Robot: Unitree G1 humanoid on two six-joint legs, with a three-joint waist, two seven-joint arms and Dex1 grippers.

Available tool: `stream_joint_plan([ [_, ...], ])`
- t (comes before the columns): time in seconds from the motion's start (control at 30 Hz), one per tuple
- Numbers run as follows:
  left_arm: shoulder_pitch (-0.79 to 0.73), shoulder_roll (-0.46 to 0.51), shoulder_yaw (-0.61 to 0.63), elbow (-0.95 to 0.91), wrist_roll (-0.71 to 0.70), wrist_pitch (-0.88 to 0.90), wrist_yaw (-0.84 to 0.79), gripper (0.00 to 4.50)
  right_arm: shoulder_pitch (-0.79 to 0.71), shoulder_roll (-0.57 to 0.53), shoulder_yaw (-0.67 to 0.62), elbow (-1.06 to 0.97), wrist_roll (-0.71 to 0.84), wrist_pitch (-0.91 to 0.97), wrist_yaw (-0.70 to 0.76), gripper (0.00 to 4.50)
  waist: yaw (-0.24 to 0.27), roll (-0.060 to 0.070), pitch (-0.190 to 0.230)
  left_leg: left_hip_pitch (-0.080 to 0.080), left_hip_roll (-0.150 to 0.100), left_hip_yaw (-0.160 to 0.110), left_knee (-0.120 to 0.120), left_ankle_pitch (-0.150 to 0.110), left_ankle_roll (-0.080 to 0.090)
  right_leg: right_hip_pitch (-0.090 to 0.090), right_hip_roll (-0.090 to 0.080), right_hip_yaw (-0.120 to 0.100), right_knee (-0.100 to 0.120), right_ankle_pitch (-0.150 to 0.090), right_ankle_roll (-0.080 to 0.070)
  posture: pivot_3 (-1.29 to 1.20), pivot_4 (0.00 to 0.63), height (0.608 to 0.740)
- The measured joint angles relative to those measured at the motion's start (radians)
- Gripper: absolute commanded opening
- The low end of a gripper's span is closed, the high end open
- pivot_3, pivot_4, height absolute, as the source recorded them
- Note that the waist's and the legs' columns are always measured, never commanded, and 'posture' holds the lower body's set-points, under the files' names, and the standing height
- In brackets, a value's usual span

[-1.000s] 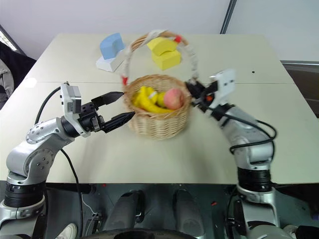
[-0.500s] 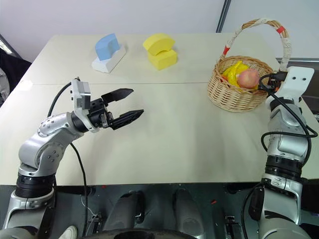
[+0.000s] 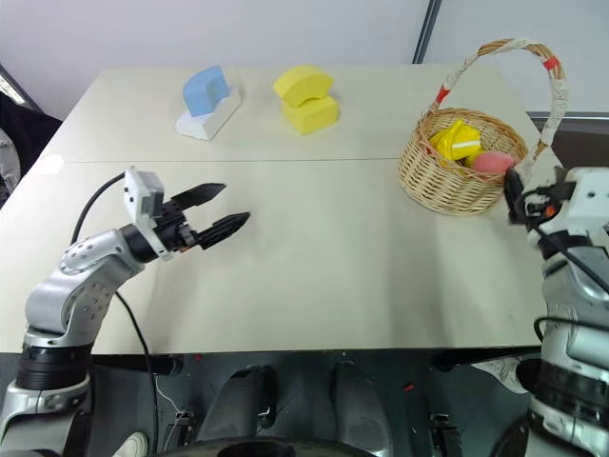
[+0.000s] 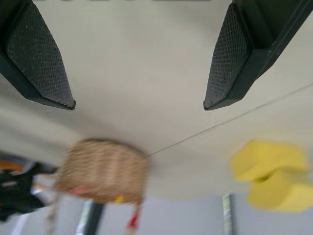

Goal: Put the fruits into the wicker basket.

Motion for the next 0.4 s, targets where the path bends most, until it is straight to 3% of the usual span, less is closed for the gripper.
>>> stream_joint_plan([
  [0.17,0.120,0.028,0.030,0.047,0.092,-0.048,0.038,4.50,0.148,-0.055,0.296,-0.164,0.010,-0.009,0.299,3.62,-0.006,0.000,0.000,0.005,0.001,0.002,-0.001,0.000,0.000,0.004,0.000,0.001,0.000,-0.001,-0.002,0.00,0.150,0.740],
  [0.4,0.187,0.003,0.086,0.042,0.106,-0.084,0.084,4.50,0.031,-0.022,0.408,-0.108,-0.006,-0.036,0.365,3.62,0.008,-0.002,-0.001,0.005,0.000,0.005,0.000,-0.001,0.000,0.005,-0.004,0.002,-0.003,-0.001,-0.003,0.00,0.150,0.740],
])
